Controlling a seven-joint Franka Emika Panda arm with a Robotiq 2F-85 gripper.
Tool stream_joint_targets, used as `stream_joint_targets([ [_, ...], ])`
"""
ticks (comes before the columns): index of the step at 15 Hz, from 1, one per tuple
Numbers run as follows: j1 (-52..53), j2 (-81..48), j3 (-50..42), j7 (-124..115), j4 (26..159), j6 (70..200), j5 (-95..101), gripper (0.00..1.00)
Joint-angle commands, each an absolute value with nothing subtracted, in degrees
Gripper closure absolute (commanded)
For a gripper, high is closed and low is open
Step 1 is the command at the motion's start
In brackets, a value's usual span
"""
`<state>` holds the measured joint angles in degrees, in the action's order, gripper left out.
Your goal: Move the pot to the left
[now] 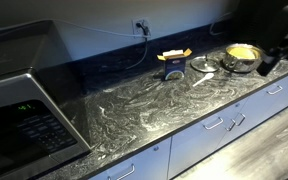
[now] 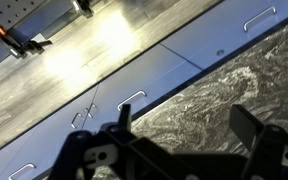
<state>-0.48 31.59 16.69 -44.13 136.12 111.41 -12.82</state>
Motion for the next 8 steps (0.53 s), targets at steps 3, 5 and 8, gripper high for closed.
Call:
stream_joint_targets([
  [3, -6.78, 25.41, 15.0, -56.39, 134.72, 119.55, -2.8, 0.0],
  [5, -8.73, 22.93, 14.3, -61.76, 134.62, 122.36, 1.64, 0.0],
  [8, -10.42, 18.47, 13.3, -71.1, 134.29, 125.44, 7.45, 0.0],
])
